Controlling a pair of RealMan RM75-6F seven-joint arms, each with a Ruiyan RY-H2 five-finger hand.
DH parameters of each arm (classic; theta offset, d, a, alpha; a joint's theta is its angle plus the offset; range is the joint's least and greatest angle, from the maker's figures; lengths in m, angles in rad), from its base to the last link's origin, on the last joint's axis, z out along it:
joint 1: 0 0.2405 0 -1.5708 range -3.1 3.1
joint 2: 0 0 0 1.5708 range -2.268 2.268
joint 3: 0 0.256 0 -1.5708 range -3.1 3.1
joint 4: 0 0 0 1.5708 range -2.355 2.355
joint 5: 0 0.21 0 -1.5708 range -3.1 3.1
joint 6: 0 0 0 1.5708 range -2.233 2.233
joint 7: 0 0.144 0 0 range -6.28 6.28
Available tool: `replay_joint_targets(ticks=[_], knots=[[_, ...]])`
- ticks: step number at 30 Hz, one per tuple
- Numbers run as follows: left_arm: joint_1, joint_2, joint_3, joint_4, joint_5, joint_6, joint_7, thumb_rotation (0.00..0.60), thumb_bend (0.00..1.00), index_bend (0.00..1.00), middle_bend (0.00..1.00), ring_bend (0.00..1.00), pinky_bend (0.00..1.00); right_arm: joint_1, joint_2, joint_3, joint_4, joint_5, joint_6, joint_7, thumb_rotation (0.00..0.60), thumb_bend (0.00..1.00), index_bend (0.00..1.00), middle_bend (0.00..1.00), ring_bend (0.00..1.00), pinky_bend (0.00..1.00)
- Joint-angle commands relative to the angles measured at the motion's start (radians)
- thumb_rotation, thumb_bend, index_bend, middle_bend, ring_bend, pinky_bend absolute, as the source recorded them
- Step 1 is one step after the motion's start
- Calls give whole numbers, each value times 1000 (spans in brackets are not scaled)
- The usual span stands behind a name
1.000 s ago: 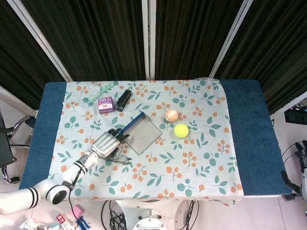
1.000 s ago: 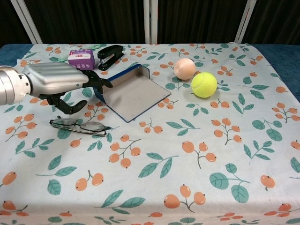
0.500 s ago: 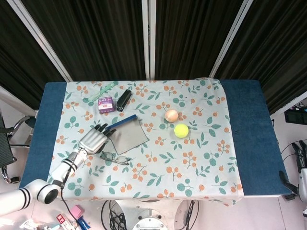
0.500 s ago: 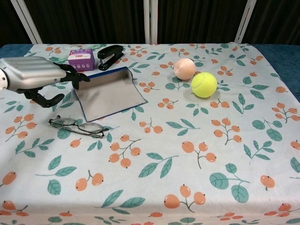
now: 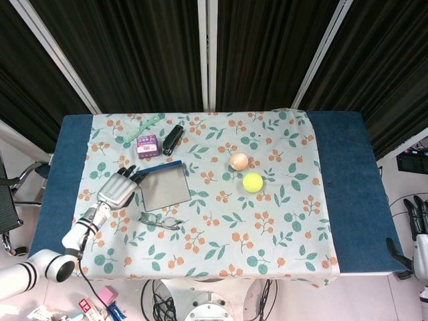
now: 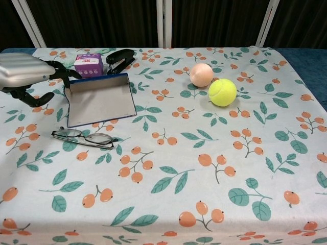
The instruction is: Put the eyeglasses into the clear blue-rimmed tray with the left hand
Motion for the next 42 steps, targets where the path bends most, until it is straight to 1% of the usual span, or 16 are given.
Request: replay_joint_targets(ticks=[1,2,4,5,7,8,10,14,17,20,21,24,25,27,34,42], knots=[[9,19,-3,-38,10,17,-28,562,569,53,195,50,183,0,0,0,2,2,-1,2,600,217,0,0,0,0],[13,32,-4,-66,16,25,-38,552,536,53,179,50,183,-1,1,0,3,2,-1,3,600,217,0,0,0,0],[20,56,-1,-117,29,40,-49,537,432,53,151,50,184,-1,1,0,4,3,-2,5,600,217,0,0,0,0],[26,72,4,-155,42,50,-57,534,365,53,137,51,184,-1,1,0,6,3,-3,7,600,217,0,0,0,0],[36,95,16,-212,70,65,-76,542,265,54,117,51,184,-1,0,0,9,5,-4,11,600,217,0,0,0,0],[44,107,27,-245,95,75,-94,544,226,56,108,51,184,-1,0,1,12,6,-5,14,600,217,0,0,0,0],[56,118,44,-281,140,94,-126,545,193,68,99,51,184,-1,-1,1,15,8,-7,18,600,217,0,0,0,0],[73,123,90,-311,242,120,-197,525,183,112,92,50,184,-4,0,0,19,9,-3,25,600,218,0,0,0,0],[72,128,111,-323,275,108,-253,524,182,135,83,50,184,-10,6,1,17,8,8,29,600,219,0,0,0,0],[74,116,117,-307,286,105,-264,528,183,152,80,50,184,-15,10,1,16,6,15,31,600,218,0,0,0,0],[75,109,117,-301,285,105,-266,535,184,160,79,50,184,-16,10,0,15,5,16,31,600,218,0,0,0,0],[82,80,116,-279,287,114,-268,592,183,193,78,50,184,-16,9,-3,13,0,15,27,600,218,0,0,0,0],[84,67,114,-267,288,119,-263,598,183,205,78,50,184,-16,8,-4,12,-2,14,25,600,218,0,0,0,0],[88,48,109,-248,285,125,-253,600,184,240,78,50,184,-15,8,-5,10,-4,14,22,600,218,0,0,0,0],[88,4,90,-201,247,111,-237,600,188,296,78,50,184,-18,9,-5,4,-7,20,14,600,218,0,0,0,0],[90,-21,78,-170,214,105,-203,600,253,368,84,50,184,-18,8,-4,9,1,12,18,600,218,0,0,0,0]])
